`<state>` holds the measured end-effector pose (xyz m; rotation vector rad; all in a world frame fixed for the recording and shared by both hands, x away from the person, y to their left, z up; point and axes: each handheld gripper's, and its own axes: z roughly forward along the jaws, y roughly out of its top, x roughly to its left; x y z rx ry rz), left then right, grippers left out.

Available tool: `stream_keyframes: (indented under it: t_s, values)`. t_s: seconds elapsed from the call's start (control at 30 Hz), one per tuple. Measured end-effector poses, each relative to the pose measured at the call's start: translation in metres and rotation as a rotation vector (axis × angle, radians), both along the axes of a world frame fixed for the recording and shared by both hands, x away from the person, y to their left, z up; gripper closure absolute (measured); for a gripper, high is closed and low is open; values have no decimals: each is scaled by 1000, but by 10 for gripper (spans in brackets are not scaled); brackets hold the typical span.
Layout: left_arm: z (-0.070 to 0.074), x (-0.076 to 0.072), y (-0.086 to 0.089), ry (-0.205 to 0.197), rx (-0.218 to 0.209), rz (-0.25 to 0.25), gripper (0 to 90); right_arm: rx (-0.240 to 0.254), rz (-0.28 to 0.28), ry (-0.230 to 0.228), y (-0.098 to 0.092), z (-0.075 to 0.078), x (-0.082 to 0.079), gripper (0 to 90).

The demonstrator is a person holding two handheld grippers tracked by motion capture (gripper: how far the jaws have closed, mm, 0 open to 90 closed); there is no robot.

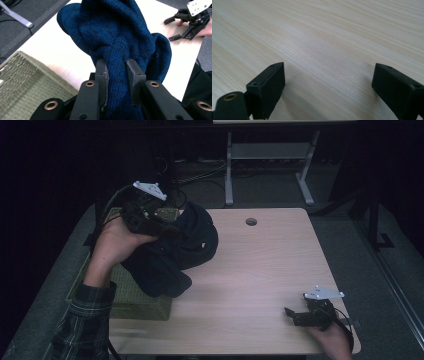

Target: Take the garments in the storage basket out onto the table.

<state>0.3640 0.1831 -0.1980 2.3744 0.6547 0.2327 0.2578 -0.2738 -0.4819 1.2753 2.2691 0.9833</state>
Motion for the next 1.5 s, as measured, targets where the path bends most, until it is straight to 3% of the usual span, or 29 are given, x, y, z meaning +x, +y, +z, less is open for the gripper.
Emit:
stream_keyframes:
  t_s: [0.37, 0.63, 1.07, 1.37, 1.5]
  values:
    - [-5, 2, -33, 3, -2, -47, 741, 0, 0, 0, 0, 0, 0, 111]
    - [-17, 0, -66, 6, -6, -96, 741, 3, 0, 2, 0, 0, 0, 111]
    - [-56, -3, -113, 49, -2, -139, 741, 2, 5, 0, 0, 0, 0, 112]
    - [-87, -7, -136, 83, -47, -142, 741, 3, 9, 0, 0, 0, 0, 113]
    - [-102, -7, -147, 96, -47, -145, 741, 3, 9, 0, 0, 0, 0, 113]
